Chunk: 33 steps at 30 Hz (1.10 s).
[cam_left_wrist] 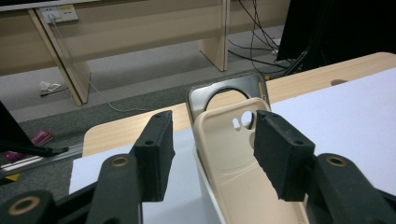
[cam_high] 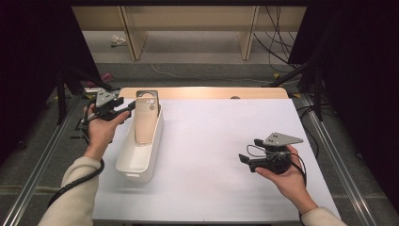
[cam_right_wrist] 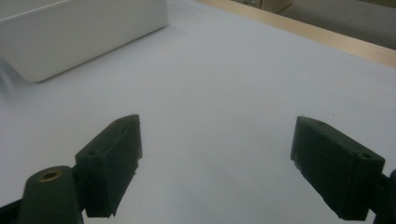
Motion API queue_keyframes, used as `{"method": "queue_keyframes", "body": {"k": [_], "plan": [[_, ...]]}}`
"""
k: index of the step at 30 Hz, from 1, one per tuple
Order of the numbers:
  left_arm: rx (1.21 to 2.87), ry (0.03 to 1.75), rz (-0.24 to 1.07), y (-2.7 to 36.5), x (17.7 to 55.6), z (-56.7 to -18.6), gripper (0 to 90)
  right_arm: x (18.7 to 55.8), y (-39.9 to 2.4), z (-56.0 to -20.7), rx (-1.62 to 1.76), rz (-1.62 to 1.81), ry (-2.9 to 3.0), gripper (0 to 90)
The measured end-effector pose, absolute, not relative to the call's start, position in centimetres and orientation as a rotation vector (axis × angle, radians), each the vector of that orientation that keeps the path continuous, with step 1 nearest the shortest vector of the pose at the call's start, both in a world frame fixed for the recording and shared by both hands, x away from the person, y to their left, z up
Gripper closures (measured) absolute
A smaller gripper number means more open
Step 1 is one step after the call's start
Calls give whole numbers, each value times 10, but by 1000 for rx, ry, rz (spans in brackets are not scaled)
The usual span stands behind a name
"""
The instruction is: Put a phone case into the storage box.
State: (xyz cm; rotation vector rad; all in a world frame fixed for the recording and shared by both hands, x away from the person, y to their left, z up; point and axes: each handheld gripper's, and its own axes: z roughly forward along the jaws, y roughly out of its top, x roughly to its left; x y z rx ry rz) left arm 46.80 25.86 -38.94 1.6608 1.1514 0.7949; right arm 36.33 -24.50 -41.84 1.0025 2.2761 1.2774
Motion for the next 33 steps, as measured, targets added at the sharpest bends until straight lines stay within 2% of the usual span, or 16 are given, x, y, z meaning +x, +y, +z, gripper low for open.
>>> {"method": "queue_keyframes", "body": {"k": [4,8,11,12,13,16,33], "plan": [[1647,1144,766,254,460,-388,427,363,-245,-418,1002,1278,2276,172],[1649,1134,719,249,453,-387,333,363,-245,-418,1002,1279,2275,172],[1653,1129,709,244,448,-385,311,363,-245,-418,1001,1279,2276,172],[1657,1136,714,243,446,-383,249,363,-245,-418,1001,1279,2276,172],[1660,1131,710,243,445,-382,224,363,-245,-418,1001,1279,2275,171],[1659,1118,690,241,440,-380,221,363,-245,-418,1001,1281,2275,172],[1750,1041,627,224,409,-385,80,363,-245,-418,998,1286,2278,171]]}}
